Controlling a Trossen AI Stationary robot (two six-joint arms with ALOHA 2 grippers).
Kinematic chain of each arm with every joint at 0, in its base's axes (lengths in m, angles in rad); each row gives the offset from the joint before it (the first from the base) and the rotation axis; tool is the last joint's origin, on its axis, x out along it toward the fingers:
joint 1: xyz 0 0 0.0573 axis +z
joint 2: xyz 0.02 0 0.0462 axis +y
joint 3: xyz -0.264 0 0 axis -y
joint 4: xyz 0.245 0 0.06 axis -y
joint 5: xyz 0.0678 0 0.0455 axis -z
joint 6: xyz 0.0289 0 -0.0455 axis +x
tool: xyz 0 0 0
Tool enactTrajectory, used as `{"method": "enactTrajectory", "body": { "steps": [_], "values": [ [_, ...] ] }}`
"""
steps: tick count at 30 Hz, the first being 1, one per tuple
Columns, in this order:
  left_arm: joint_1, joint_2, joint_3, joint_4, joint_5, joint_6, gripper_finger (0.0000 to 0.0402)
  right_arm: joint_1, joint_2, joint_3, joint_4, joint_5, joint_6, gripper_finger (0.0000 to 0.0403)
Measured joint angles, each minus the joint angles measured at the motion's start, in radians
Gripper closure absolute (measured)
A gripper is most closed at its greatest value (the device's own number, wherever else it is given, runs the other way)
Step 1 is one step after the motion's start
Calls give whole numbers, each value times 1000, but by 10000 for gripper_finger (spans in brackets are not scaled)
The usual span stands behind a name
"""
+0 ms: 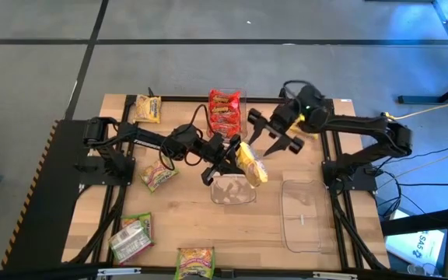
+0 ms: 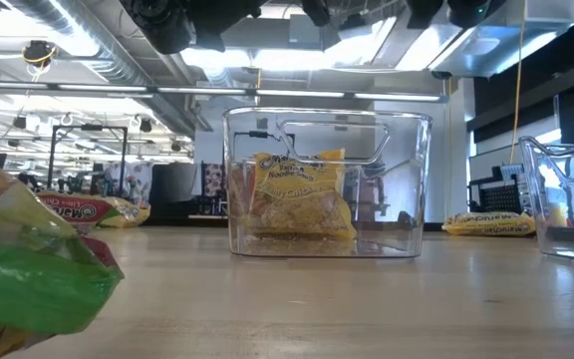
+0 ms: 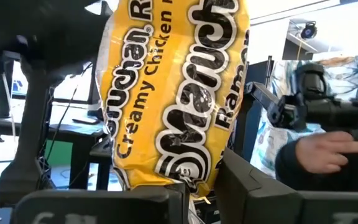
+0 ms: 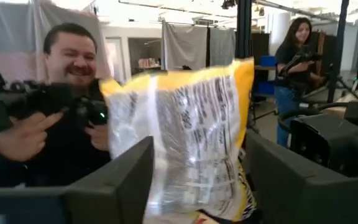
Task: Sort Maruchan noodles
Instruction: Put the yellow noodle pack into the middle transparent bin
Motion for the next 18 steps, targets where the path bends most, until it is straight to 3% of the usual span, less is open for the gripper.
{"method": "enactTrajectory", "body": {
  "steps": [4, 10, 14, 18],
  "values": [
    [3, 0, 0, -35, 4, 16, 357, -54, -50, 0, 1, -53, 174, 146],
    [32, -1, 0, -189, -20, 59, 357, -137, -109, 0, -43, -124, 416, 139],
    [45, -6, 0, -407, -124, 157, 357, -150, -143, 0, -137, -138, 436, 139],
    [58, -65, 0, -683, -294, 272, 357, -148, -152, 0, -193, -136, 388, 139]
  ]
}}
